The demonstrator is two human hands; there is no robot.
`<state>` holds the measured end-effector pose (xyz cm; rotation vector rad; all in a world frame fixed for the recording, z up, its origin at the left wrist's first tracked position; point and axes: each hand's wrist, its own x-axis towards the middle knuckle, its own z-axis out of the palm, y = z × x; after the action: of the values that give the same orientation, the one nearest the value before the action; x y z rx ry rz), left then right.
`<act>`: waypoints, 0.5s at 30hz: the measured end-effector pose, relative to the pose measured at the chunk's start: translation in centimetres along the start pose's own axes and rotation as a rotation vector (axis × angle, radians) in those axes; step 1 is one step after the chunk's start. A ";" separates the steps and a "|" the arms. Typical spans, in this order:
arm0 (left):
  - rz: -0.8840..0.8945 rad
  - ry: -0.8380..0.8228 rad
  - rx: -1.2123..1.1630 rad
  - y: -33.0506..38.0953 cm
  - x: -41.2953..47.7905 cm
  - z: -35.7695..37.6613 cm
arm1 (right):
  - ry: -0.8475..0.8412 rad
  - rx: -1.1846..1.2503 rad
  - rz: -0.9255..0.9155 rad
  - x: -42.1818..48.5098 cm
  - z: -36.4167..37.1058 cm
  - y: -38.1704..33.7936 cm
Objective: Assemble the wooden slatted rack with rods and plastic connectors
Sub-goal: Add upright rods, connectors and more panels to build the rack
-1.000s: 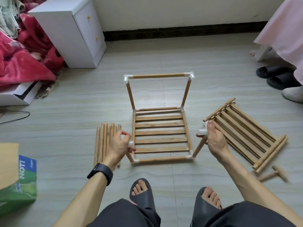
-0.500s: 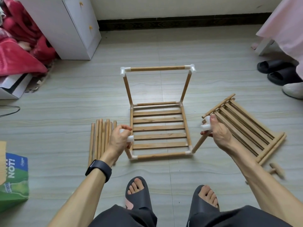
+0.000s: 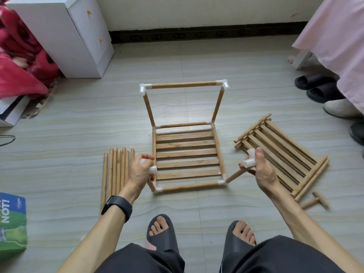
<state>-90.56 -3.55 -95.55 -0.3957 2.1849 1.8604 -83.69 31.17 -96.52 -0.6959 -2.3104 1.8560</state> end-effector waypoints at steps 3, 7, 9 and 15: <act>0.010 0.011 0.026 -0.1 -0.1 -0.1 | -0.006 -0.010 0.036 0.0 0.3 -0.3; 0.001 0.033 0.051 -0.1 0.0 -0.1 | -0.055 -0.071 0.053 -0.6 0.6 -0.5; -0.019 0.037 0.051 0.4 0.2 -0.1 | -0.084 -0.086 0.077 -0.7 0.4 -1.5; -0.073 -0.060 0.052 2.2 0.6 0.9 | 0.010 -0.057 0.085 -0.4 -0.9 -4.1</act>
<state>-91.92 -2.38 -93.83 -0.3986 2.1444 1.7512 -84.18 31.23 -92.34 -0.8214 -2.3715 1.8218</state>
